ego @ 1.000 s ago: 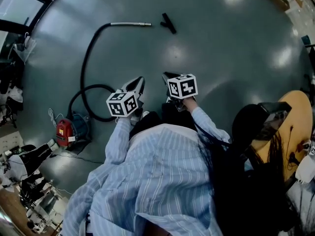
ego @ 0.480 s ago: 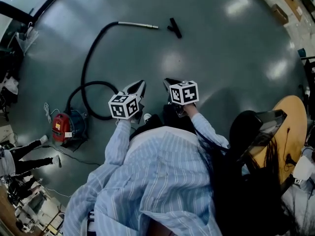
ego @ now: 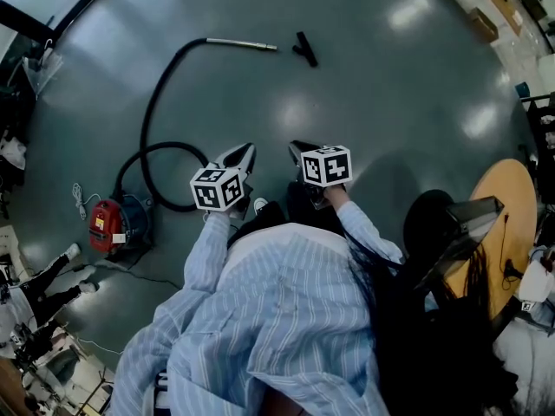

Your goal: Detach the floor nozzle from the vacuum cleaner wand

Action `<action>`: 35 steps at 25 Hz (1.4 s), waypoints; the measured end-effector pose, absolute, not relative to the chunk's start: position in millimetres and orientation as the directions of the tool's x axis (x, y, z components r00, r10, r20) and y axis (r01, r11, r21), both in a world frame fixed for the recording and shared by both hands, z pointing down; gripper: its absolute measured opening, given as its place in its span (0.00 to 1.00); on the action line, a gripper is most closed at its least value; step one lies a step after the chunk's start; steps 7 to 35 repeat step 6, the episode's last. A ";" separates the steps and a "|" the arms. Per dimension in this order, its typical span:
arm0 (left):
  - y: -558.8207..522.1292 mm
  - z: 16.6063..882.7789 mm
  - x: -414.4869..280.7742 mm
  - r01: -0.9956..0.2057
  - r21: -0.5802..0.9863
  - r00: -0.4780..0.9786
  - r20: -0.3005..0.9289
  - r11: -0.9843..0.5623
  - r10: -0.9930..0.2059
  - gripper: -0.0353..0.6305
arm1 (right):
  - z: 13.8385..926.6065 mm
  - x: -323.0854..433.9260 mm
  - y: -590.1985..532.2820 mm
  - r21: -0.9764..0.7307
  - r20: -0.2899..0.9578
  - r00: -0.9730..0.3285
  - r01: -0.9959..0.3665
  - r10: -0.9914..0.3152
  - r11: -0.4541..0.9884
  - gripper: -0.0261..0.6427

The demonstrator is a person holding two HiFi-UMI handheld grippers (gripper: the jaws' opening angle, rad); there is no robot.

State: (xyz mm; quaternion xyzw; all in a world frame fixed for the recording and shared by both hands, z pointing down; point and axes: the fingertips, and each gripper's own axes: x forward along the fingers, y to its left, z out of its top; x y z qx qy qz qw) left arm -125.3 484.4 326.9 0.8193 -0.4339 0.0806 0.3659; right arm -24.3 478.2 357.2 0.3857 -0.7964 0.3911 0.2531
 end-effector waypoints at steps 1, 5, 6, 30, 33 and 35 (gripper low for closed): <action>485.1 326.5 -126.5 -0.770 0.530 0.611 0.449 -0.356 -0.652 0.06 | 356.6 -25.6 478.7 -0.431 0.704 -0.576 -0.812 -0.416 0.395 0.09; 487.9 325.9 -130.2 -0.771 0.532 0.607 0.449 -0.350 -0.655 0.06 | 355.0 -26.3 479.9 -0.415 0.710 -0.567 -0.816 -0.417 0.403 0.09; 488.6 326.1 -131.2 -0.772 0.532 0.606 0.449 -0.348 -0.657 0.06 | 355.6 -26.7 480.2 -0.412 0.711 -0.567 -0.816 -0.416 0.406 0.09; 488.6 326.1 -131.2 -0.772 0.532 0.606 0.449 -0.348 -0.657 0.06 | 355.6 -26.7 480.2 -0.412 0.711 -0.567 -0.816 -0.416 0.406 0.09; 488.6 326.1 -131.2 -0.772 0.532 0.606 0.449 -0.348 -0.657 0.06 | 355.6 -26.7 480.2 -0.412 0.711 -0.567 -0.816 -0.416 0.406 0.09; 488.6 326.1 -131.2 -0.772 0.532 0.606 0.449 -0.348 -0.657 0.06 | 355.6 -26.7 480.2 -0.412 0.711 -0.567 -0.816 -0.416 0.406 0.09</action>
